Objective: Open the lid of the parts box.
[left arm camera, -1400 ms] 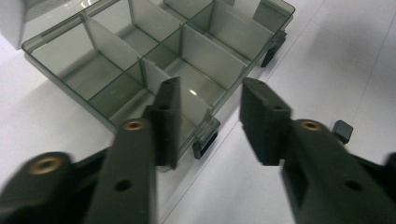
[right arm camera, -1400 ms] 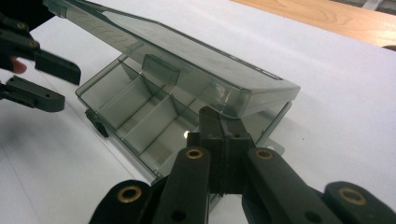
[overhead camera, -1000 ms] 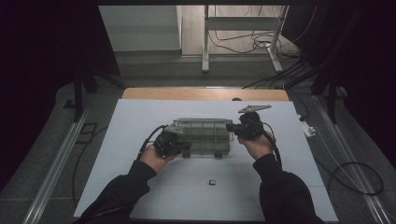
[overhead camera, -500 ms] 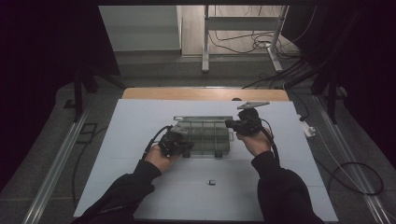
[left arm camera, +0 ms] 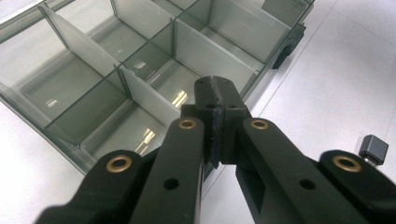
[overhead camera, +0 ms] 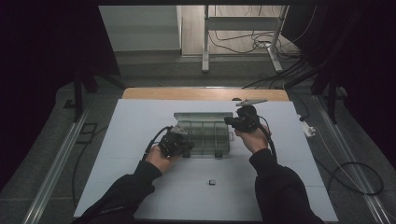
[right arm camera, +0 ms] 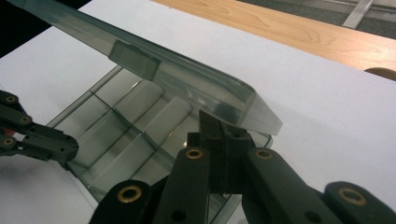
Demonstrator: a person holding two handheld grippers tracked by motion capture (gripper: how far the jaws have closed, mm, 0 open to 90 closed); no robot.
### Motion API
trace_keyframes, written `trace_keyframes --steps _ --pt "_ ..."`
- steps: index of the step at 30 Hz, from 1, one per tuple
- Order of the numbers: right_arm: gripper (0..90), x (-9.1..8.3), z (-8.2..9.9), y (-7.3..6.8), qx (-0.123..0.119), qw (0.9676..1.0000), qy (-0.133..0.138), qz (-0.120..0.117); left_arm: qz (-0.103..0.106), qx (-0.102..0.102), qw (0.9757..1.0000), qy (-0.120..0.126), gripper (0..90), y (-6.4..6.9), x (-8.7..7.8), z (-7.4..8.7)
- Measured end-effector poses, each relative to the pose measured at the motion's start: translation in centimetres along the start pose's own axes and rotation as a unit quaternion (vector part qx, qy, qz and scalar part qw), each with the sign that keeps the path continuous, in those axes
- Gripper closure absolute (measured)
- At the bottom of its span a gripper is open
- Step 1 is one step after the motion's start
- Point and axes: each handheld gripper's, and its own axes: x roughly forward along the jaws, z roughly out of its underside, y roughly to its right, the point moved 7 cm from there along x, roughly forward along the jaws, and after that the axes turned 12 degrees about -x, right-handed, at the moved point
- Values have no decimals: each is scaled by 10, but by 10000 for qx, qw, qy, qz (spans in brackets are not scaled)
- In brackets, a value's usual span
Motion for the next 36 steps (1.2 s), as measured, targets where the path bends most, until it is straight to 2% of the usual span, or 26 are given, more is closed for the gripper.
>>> trace_keyframes --steps 25,36 --pt "887 11 -12 14 -18 9999 103 115 49 -22 10000 47 888 0 0 1" --pt "886 15 -17 20 1 9998 137 157 11 24 10000 56 889 0 0 1"
